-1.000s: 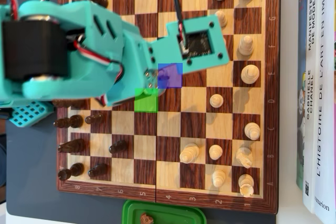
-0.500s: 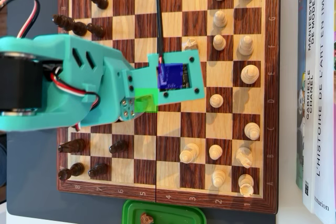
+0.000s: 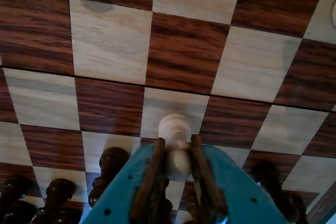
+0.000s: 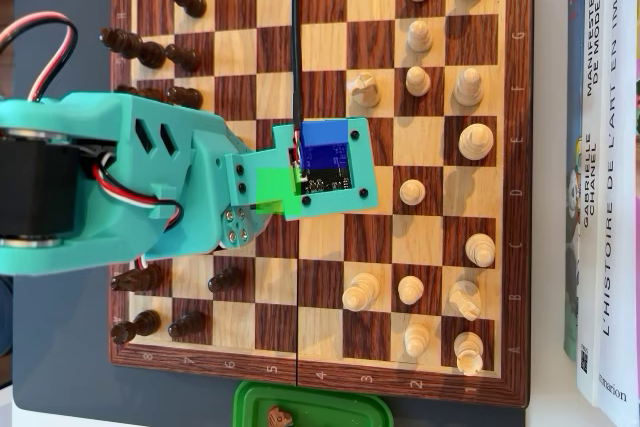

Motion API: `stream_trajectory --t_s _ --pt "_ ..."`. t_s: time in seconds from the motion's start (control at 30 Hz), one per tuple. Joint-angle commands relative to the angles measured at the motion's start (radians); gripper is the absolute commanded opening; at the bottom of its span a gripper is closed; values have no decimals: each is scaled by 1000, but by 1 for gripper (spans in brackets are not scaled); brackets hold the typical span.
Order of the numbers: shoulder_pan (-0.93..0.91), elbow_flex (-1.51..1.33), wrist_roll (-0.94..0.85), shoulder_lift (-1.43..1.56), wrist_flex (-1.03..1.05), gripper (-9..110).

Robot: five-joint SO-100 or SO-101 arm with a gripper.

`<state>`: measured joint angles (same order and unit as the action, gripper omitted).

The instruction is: Play chess

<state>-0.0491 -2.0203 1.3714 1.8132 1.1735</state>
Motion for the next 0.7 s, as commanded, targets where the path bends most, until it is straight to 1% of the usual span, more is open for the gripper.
stream_trajectory --t_s 0.0,0.67 --pt "-12 5 -8 34 -8 1" --pt "-2 12 -6 -23 -31 1"
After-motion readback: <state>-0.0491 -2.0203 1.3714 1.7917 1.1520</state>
